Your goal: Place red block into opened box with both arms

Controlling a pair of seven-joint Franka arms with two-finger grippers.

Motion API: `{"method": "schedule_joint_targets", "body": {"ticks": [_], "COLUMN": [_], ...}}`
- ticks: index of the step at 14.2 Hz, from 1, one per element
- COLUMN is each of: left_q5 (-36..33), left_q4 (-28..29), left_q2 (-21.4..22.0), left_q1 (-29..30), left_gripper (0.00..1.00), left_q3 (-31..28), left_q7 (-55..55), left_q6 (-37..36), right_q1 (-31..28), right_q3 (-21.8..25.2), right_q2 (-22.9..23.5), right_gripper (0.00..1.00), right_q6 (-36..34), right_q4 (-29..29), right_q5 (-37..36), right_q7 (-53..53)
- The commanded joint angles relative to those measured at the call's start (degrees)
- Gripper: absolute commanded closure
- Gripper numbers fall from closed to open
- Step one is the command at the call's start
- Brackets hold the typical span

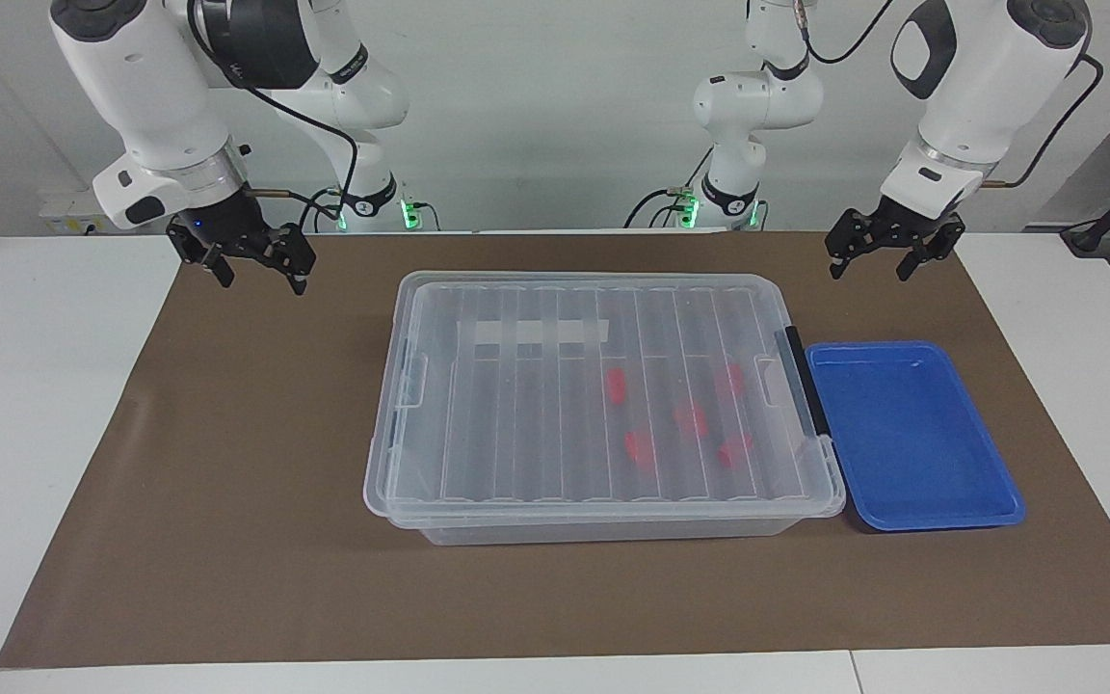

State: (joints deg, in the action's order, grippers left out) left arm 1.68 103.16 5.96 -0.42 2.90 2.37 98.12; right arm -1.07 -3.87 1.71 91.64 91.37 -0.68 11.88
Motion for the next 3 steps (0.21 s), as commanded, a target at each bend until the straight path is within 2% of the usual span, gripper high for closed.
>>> {"method": "schedule_joint_targets", "body": {"ticks": [1, 3], "left_q5": [1.05, 1.05], "left_q4": [1.87, 1.87], "left_q2": [1.69, 1.69], "left_q1": [0.59, 0.59], "left_gripper": [0.00, 0.00], "left_q3": [0.18, 0.18], "left_q7": [0.36, 0.36], "left_q6": [0.41, 0.41], "right_q1": [-0.34, -0.34], "right_q3": [-0.18, -0.18], "right_q2": [-0.92, -0.92], "right_gripper": [0.00, 0.00], "right_q6": [0.30, 0.30], "right_q4": [1.18, 1.18], "right_q5": [1.03, 1.03], "right_q7": [-1.43, -1.43]}}
